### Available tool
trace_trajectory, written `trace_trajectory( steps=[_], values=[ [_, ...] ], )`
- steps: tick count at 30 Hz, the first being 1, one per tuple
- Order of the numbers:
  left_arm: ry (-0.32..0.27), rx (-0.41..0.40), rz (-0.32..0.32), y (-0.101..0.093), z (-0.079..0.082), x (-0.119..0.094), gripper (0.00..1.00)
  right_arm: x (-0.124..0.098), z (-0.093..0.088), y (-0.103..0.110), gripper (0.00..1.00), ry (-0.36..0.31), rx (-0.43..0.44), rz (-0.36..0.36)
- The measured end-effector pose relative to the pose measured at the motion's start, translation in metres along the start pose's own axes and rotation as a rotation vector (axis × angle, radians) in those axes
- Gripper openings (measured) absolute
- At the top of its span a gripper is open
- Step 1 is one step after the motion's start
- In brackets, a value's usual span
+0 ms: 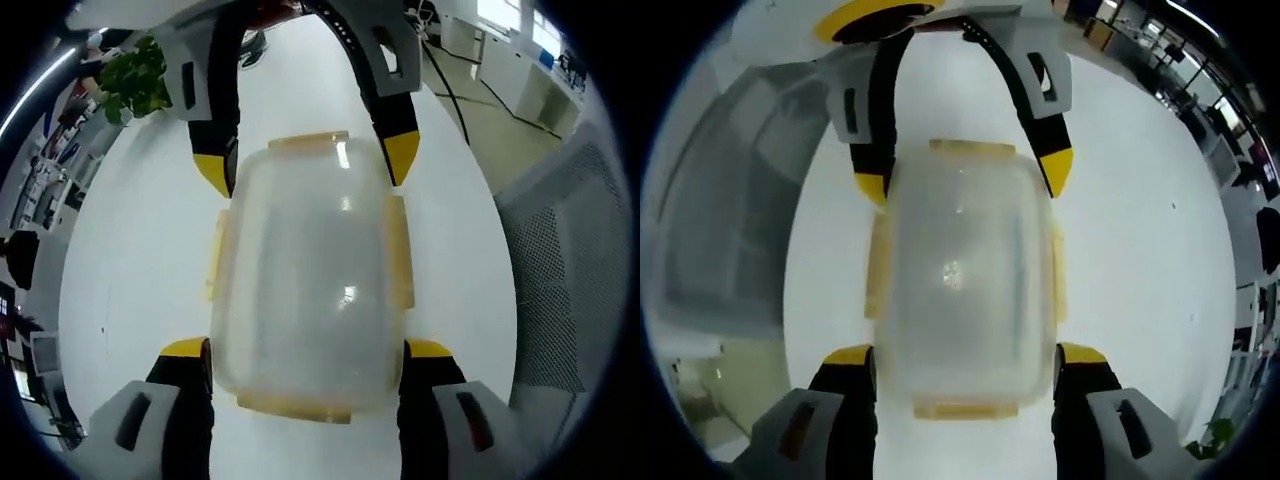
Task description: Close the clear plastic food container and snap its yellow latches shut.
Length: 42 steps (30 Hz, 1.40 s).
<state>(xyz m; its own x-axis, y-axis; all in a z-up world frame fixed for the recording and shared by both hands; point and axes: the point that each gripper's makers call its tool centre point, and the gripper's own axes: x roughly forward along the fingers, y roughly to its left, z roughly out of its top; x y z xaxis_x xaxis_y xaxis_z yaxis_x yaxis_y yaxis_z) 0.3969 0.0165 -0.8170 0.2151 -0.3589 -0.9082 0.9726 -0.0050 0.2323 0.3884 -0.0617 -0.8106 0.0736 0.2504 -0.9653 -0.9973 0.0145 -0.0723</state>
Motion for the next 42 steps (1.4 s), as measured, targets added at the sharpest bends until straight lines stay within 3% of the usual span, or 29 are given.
trace_trajectory(
  steps=[23, 42],
  values=[
    [0.007, -0.019, 0.009, 0.001, -0.066, -0.025, 0.76, 0.018, 0.068, -0.001, 0.71, 0.003, -0.006, 0.001],
    [0.001, -0.037, 0.016, 0.002, -0.103, -0.039, 0.76, 0.029, 0.108, -0.004, 0.71, 0.012, -0.018, 0.005]
  ],
)
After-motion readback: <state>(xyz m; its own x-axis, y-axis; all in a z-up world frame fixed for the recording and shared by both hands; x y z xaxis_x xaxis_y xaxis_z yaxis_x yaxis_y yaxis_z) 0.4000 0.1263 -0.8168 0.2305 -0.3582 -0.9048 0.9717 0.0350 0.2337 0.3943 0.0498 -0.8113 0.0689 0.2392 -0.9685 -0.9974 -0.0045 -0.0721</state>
